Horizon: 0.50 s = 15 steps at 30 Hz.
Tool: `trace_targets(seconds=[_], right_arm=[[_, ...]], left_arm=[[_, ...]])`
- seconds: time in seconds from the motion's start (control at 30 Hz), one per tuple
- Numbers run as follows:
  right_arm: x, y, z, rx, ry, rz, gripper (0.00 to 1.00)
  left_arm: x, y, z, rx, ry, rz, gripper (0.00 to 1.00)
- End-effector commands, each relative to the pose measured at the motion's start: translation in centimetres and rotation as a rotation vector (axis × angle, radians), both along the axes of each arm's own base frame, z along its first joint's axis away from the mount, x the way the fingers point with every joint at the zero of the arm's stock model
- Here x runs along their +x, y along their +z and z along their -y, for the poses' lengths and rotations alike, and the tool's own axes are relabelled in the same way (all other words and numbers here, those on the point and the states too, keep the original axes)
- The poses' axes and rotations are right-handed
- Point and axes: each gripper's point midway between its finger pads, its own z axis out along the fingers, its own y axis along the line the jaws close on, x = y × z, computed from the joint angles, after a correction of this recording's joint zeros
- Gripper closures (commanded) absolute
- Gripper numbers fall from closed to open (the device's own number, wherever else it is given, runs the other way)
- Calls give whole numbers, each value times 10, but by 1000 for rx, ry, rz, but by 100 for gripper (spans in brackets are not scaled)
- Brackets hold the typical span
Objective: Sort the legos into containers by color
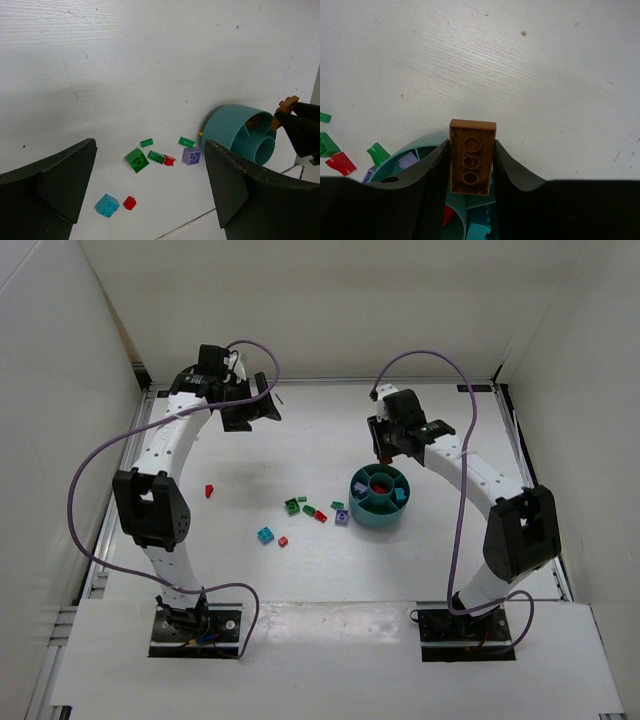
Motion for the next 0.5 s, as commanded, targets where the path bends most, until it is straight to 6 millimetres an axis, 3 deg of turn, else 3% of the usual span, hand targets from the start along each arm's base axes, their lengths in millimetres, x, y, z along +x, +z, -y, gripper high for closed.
trace_targets(seconds=[0.0, 0.17, 0.33, 0.47], right_arm=[[1, 14, -1, 19, -11, 53, 84], [-9, -9, 3, 50, -19, 11, 81], [-13, -10, -2, 12, -10, 58, 81], [-17, -17, -6, 28, -10, 60, 74]], left_arm=[[-6, 23, 1, -33, 0, 55, 0], [-18, 22, -1, -28, -1, 56, 0], [-28, 24, -2, -11, -25, 66, 0], [-35, 24, 0, -8, -33, 69, 0]])
